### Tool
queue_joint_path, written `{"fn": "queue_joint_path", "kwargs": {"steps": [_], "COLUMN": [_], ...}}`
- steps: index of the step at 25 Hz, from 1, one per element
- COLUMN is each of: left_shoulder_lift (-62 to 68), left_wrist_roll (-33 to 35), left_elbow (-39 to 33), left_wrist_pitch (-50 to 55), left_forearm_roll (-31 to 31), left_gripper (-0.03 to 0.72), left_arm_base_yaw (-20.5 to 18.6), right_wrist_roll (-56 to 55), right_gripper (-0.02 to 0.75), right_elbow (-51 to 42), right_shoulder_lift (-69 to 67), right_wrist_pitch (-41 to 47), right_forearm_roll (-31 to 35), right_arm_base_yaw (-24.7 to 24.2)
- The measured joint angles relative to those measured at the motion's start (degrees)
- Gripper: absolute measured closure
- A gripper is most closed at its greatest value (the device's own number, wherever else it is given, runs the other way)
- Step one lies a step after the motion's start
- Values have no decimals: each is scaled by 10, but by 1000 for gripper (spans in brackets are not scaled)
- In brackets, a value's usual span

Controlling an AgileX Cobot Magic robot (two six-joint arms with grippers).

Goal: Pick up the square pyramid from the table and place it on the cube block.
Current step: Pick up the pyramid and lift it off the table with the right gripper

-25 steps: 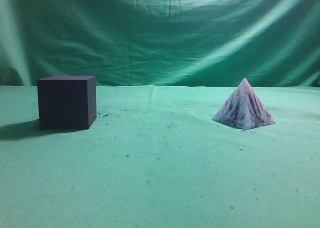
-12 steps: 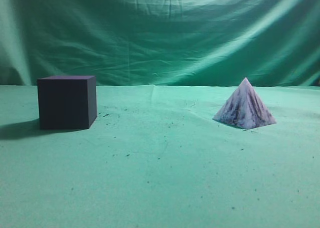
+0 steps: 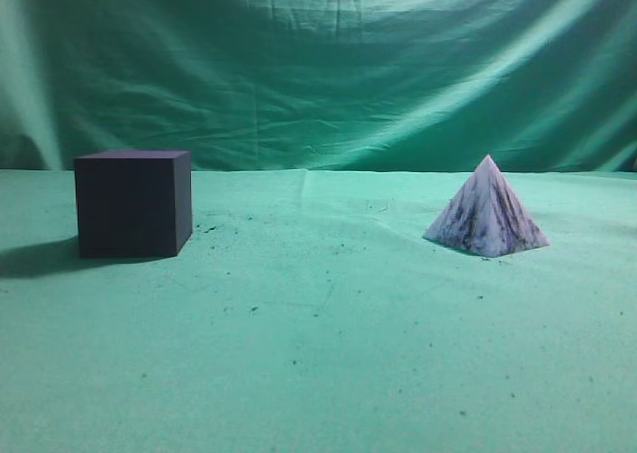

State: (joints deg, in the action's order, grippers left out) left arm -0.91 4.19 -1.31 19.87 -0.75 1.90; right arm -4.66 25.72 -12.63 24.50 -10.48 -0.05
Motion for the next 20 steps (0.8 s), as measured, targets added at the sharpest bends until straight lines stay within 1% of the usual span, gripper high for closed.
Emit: {"fn": "queue_joint_path", "kwargs": {"steps": [3,6,8,9,11,13,17,20], "left_shoulder_lift": [0,0,0,0,0,0,0,0], "left_wrist_roll": [0,0,0,0,0,0,0,0], "left_elbow": [0,0,0,0,0,0,0,0], "left_wrist_pitch": [0,0,0,0,0,0,0,0], "left_forearm_roll": [0,0,0,0,0,0,0,0], "left_gripper": [688,688,688,688,688,688,688,688], "left_arm_base_yaw": [0,0,0,0,0,0,0,0], "right_wrist_roll": [0,54,86,97,105,109,97,94], "right_gripper": [738,738,738,738,738,738,738,738], "right_elbow": [32,43,59,73,99,128,175,211], "right_shoulder_lift": [-40,-76,-119,-149,-212,-281,-393,-487], "right_wrist_pitch": [67,105,160,194,254,290,300,300], "right_forearm_roll": [48,100,137,145,152,154,151,135], "right_arm_base_yaw": [27,61,80,91,112,137,213,267]}}
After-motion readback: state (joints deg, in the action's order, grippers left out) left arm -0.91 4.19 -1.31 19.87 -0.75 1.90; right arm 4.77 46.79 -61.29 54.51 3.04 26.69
